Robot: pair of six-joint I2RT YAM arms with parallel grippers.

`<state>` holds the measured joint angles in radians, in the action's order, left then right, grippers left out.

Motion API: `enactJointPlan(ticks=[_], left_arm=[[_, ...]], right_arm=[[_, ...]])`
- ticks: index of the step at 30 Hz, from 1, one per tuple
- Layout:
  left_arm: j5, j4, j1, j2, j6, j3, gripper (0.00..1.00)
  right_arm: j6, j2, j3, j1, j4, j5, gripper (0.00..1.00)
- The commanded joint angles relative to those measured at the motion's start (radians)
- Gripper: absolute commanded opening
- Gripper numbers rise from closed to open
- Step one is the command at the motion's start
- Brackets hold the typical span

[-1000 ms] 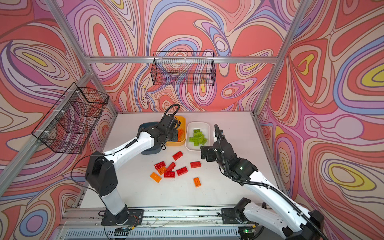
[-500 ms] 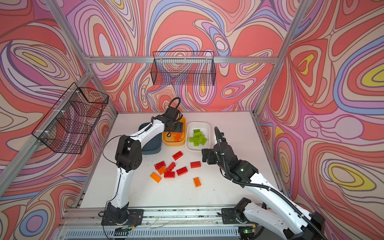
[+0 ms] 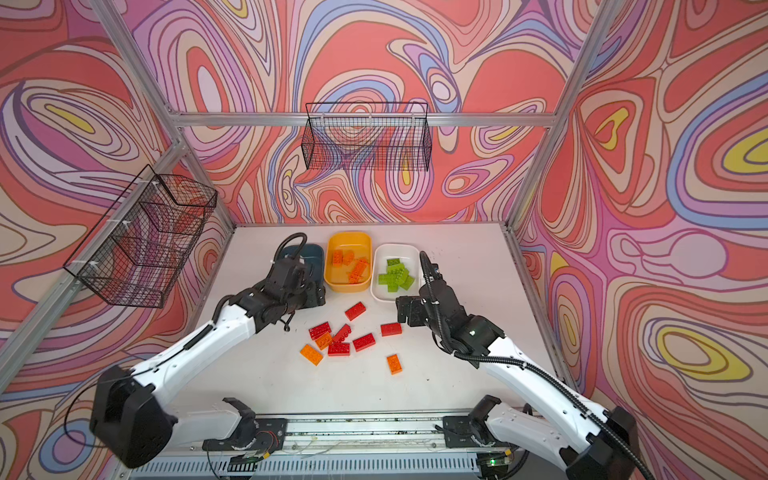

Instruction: Sort the legos into containers by color

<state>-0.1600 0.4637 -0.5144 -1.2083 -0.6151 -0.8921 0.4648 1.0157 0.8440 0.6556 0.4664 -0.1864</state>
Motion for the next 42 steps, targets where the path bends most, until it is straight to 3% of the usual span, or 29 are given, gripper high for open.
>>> enactJointPlan(ticks=[1, 5, 8, 19, 42], left_arm=[[-0.027, 0.07, -0.029, 0.139, -0.149, 0.142, 0.82], [-0.03, 0.131, -0.07, 0.286, -0.242, 0.269, 0.82], [-0.036, 0.152, -0.106, 0.317, -0.294, 0.327, 0.82], [0.006, 0.052, -0.197, 0.233, -0.355, 0.419, 0.82], [0.023, -0.058, -0.211, 0.091, -0.348, 0.444, 0.82]], right_arm=[[0.003, 0.035, -0.007, -0.001, -0.05, 0.053, 0.98], [0.006, 0.079, 0.001, 0.0, -0.079, 0.101, 0.98], [0.014, 0.093, 0.001, 0.002, -0.09, 0.114, 0.98], [0.043, 0.064, -0.013, 0.016, -0.054, 0.086, 0.98], [0.04, 0.057, -0.013, 0.017, -0.023, 0.057, 0.98]])
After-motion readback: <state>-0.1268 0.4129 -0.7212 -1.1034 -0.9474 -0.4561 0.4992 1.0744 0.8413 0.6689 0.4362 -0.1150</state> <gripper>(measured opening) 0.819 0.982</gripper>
